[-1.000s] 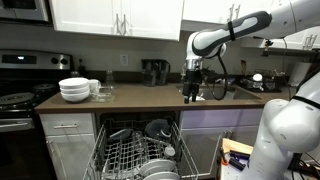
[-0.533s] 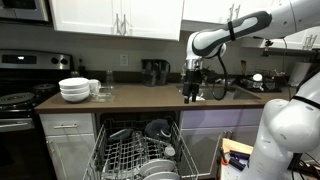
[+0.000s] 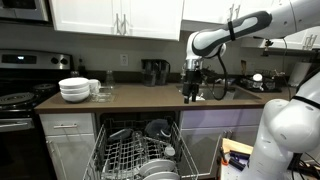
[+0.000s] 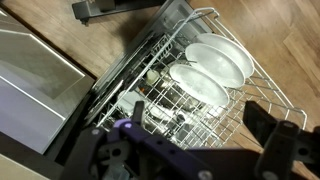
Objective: Remove the white plate from the plate dryer and put it on the counter
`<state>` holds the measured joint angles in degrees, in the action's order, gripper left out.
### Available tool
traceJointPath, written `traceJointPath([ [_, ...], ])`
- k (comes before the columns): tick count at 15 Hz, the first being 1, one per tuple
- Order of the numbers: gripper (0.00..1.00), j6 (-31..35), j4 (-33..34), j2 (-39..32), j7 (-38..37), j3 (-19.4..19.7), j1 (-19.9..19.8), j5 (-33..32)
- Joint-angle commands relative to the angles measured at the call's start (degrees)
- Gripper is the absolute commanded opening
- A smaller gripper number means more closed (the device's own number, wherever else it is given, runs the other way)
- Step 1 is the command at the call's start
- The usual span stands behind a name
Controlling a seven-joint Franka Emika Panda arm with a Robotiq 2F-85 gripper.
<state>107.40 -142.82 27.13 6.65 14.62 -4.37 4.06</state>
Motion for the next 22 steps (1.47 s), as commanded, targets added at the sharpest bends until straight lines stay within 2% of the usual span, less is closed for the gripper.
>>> traceJointPath([
  [1,1.0,1.3,0.4,-1.8,0.4,-3.8,-0.3,-1.0],
  [5,1.0,3.7,0.0,-3.3,0.6,-8.2,0.7,-4.7],
  [11,1.0,13.1,-2.4,-6.8,2.8,-12.4,3.3,-12.9],
  [16,1.0,24.8,-4.1,-12.0,7.5,-13.5,6.6,-13.1],
  [22,1.0,32.3,-3.3,-20.9,11.7,-14.9,9.3,-11.9],
])
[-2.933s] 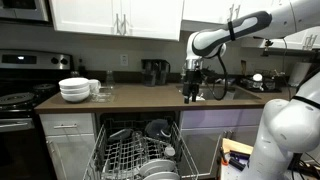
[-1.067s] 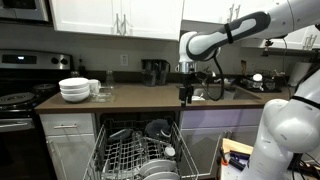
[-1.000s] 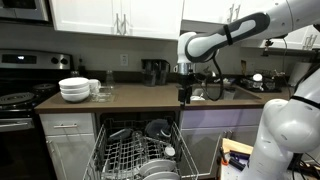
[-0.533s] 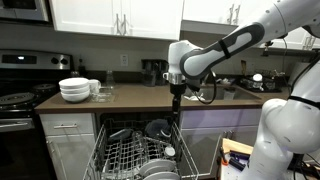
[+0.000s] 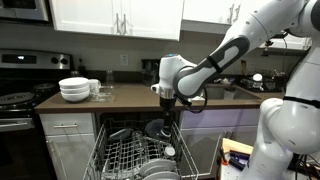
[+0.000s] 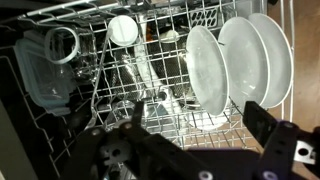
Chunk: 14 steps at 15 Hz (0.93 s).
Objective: Remove the white plate from the plate dryer and put it on the counter
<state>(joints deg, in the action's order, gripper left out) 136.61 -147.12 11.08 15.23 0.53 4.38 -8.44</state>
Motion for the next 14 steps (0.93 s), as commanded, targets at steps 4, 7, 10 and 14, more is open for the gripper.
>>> traceJointPath([
  [4,1.0,5.9,2.6,-11.6,3.4,-2.0,0.6,-0.2],
  [7,1.0,7.3,4.9,-16.7,3.5,-2.9,0.5,0.0],
  [10,1.0,5.9,4.1,-15.9,2.0,-3.6,0.2,-0.1],
  [14,1.0,5.9,5.6,-18.0,2.2,-3.8,0.2,-0.1],
])
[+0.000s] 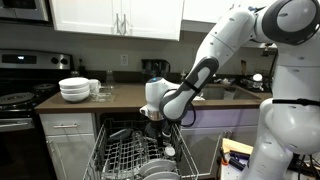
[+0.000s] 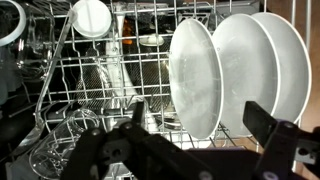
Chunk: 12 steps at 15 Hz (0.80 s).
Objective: Remove the white plate from the plate dryer and put it on the counter
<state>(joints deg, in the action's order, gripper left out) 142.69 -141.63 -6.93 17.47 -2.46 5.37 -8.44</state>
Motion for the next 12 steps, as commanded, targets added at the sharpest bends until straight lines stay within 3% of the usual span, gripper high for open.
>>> traceJointPath([
  [1,1.0,-0.2,0.1,0.0,-0.1,-0.8,-0.8,-0.1],
  [12,1.0,10.9,2.5,-9.8,2.2,-3.4,-0.7,-0.8],
])
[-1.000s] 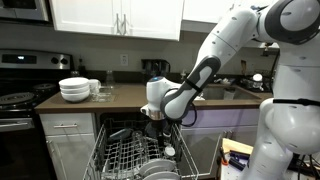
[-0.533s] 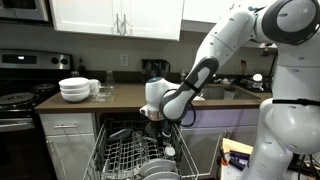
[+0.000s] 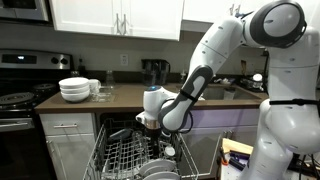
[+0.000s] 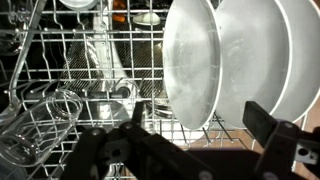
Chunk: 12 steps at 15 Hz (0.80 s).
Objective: Remove the white plate from the plate dryer and put it on the counter
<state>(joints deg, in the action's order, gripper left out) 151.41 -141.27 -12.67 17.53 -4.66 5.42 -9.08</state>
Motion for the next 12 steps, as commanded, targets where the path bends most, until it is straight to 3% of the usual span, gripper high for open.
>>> traceJointPath([
  [1,1.0,2.3,2.6,-5.1,2.5,-1.6,-1.0,0.1],
  [4,0.98,2.8,4.1,-8.3,4.2,-2.5,-2.1,0.8],
  [5,0.81,2.8,4.6,-9.1,4.5,-2.6,-2.3,0.7],
  [7,0.75,2.5,5.6,-10.7,5.0,-2.7,-2.9,0.6],
  [8,0.61,2.1,6.1,-11.4,5.2,-2.8,-3.2,0.5],
  [11,0.54,0.9,7.5,-12.8,5.6,-3.1,-4.1,0.7],
  [12,0.4,0.4,7.8,-13.0,5.8,-3.3,-4.5,0.9],
])
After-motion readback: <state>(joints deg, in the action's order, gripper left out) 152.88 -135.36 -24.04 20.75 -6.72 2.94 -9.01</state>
